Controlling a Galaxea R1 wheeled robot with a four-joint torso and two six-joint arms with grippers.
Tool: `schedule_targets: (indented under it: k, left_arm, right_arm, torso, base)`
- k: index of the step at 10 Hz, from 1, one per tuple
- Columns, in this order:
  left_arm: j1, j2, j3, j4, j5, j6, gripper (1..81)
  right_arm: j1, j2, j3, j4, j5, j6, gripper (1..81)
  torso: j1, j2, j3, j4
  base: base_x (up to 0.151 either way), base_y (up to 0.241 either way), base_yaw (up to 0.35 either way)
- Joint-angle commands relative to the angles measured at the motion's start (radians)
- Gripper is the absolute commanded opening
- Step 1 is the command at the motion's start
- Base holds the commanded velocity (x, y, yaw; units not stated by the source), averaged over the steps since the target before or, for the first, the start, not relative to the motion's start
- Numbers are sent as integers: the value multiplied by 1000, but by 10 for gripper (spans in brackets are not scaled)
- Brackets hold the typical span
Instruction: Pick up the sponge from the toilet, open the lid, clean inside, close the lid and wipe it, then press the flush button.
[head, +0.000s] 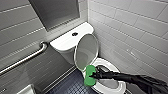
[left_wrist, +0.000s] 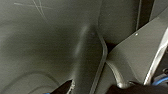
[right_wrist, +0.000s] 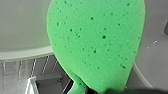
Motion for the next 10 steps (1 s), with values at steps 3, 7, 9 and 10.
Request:
schedule_targets:
  k: [3, 7, 9, 10]
  left_arm:
    - [31, 2, 15, 15, 78, 2, 811]
    - [28, 6, 13, 15, 78, 2, 811]
    - [28, 10, 13, 15, 78, 4, 811]
    - [28, 10, 12, 15, 78, 4, 811]
  right_arm:
    - [56, -138, 207, 11, -85, 8, 10]
    - [7, -255, 312, 11, -76, 11, 10]
    - [-20, -313, 348, 4, -68, 11, 10]
    - [-27, -351, 379, 7, -67, 11, 10]
  torso:
    - [0, 0, 0, 0]
    - [0, 0, 0, 0]
    - [0, 0, 0, 0]
    - [0, 0, 0, 0]
  base:
    - [0, 0, 0]
    - [0, 0, 0]
    - [0, 0, 0]
    - [0, 0, 0]
